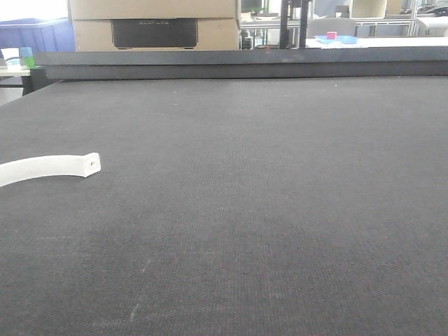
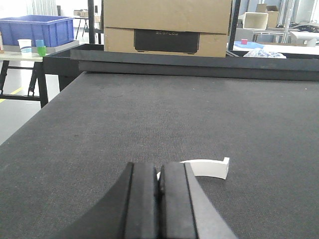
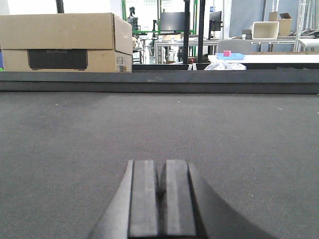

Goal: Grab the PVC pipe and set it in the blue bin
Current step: 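Lower both open grippers onto the white curved PVC pipe piece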

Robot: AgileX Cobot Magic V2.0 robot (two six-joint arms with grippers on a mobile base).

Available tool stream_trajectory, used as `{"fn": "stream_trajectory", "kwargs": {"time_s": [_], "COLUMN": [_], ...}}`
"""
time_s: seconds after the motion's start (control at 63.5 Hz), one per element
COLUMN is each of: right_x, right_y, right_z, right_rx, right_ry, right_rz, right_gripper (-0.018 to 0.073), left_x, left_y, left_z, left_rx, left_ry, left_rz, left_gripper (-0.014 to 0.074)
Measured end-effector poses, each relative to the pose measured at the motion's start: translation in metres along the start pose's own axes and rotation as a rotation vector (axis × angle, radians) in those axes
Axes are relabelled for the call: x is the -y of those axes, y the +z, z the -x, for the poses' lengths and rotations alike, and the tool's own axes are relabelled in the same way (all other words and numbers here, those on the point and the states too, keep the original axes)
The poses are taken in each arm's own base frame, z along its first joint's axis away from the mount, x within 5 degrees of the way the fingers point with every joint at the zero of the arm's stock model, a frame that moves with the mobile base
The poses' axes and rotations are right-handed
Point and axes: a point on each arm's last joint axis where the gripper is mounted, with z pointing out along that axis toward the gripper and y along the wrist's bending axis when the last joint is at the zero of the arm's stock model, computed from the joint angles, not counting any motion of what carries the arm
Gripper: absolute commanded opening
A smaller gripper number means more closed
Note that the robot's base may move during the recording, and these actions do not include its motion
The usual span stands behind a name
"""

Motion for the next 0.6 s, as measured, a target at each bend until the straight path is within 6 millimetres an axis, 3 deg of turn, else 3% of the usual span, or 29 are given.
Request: {"fn": "stream_trajectory", "kwargs": {"time_s": [0.598], "right_x": [0.0], "right_y": [0.0], "right_z": [0.0], "right_rx": [0.0], "right_ry": [-0.002], "right_rz": [0.0], "right_gripper": [-0.0167], "left_x": [0.0], "left_y": [0.0], "left_z": [0.0], "left_rx": [0.0], "left_ry": [0.0], "left_rz": [0.0], "left_gripper": [-0.0111]}}
